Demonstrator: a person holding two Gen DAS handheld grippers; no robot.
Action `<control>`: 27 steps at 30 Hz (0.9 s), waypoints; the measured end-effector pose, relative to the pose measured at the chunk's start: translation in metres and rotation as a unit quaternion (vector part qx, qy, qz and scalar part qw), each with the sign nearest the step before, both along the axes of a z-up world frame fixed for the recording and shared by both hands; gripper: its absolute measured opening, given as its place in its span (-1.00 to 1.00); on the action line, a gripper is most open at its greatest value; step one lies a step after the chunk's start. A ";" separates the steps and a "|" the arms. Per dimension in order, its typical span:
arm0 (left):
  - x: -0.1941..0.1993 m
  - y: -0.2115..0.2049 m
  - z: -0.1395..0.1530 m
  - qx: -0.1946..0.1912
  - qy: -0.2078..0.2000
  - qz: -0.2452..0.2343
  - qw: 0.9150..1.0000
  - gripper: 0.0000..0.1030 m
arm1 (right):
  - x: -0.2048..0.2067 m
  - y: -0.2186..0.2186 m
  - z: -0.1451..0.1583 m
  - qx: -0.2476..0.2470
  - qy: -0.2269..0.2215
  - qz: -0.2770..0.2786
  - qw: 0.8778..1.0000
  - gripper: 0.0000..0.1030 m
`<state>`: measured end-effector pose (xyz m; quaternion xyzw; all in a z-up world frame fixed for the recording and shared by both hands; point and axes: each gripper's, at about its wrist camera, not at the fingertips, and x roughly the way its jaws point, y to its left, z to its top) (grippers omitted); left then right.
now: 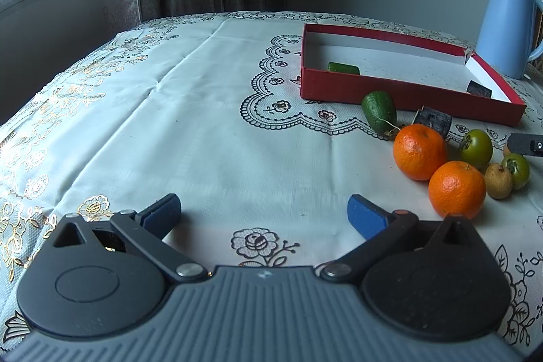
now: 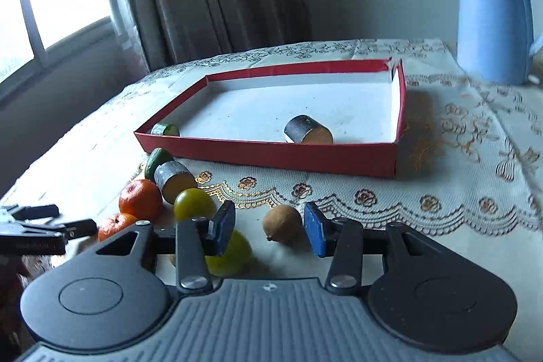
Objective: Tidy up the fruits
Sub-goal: 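Move the right tool to the small brown kiwi and grasp it, then lower the brown kiwi into the red tray and open the right tool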
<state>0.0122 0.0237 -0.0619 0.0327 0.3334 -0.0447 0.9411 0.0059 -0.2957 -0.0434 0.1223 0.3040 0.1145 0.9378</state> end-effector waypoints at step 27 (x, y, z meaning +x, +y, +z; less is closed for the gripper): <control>0.000 0.000 0.000 -0.001 0.000 0.000 1.000 1.00 | -0.009 0.013 -0.005 -0.053 -0.018 -0.019 0.998 -0.51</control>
